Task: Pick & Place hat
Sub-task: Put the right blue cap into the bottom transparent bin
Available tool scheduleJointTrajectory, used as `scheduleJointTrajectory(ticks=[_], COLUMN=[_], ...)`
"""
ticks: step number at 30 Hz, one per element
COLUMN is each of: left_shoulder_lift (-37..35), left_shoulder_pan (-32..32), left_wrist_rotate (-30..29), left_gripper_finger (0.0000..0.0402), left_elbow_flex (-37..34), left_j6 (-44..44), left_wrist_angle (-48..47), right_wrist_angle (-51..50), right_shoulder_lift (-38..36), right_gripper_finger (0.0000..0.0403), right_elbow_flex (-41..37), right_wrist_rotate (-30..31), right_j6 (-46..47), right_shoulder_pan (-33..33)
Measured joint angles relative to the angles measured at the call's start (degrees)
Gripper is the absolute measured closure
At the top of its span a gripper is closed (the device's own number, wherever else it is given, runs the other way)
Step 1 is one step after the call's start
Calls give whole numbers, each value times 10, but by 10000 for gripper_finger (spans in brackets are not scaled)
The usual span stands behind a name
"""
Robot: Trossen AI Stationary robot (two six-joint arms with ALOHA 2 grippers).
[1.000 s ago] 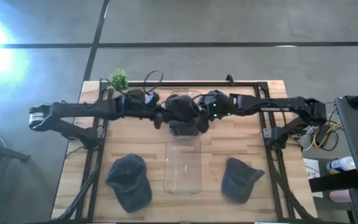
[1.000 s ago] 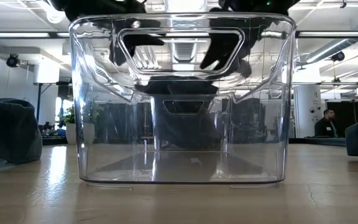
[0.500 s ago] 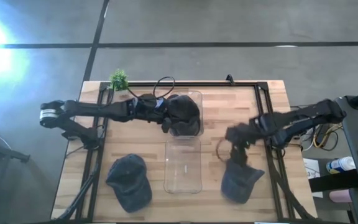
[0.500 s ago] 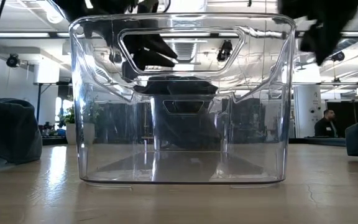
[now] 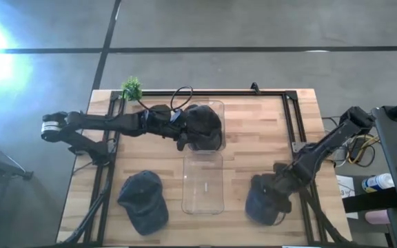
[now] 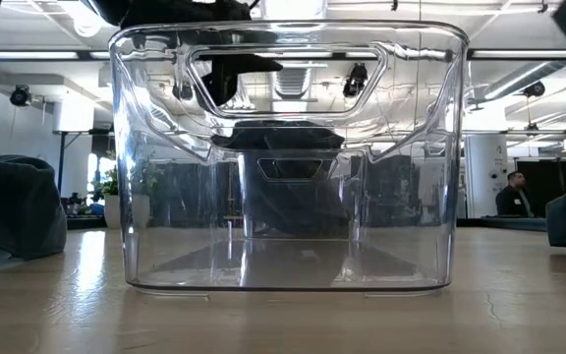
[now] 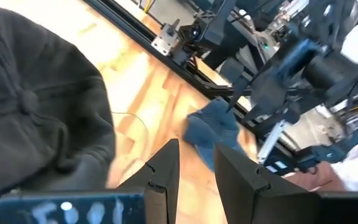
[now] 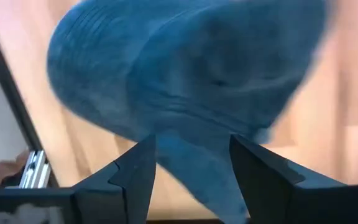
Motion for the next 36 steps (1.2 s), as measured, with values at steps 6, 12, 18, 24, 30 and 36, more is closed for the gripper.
scheduleJointTrajectory(ticks=[6, 12, 18, 24, 30, 36], left_shoulder_lift=[-1, -1, -3, -22, -72, -124], left_shoulder_pan=[-27, -72, -125, -159, -188, -212], left_wrist_rotate=[1, -44, -99, -96, -91, -103], left_gripper_finger=[310, 310, 310, 310, 310, 310], left_elbow_flex=[0, 0, 5, 9, 9, 9], left_j6=[-52, -85, -95, -95, -90, -70], left_wrist_angle=[0, 0, 0, -15, -121, -248], right_wrist_angle=[100, 106, 118, 138, 167, 189], right_shoulder_lift=[57, 95, 127, 146, 139, 124], right_gripper_finger=[204, 204, 204, 208, 270, 382], right_elbow_flex=[-20, -12, -19, -20, -22, -22], right_wrist_rotate=[-30, -12, -11, -11, -19, -12], right_j6=[10, -16, -32, -34, 5, 53], right_shoulder_pan=[36, 53, 54, 53, 30, -1])
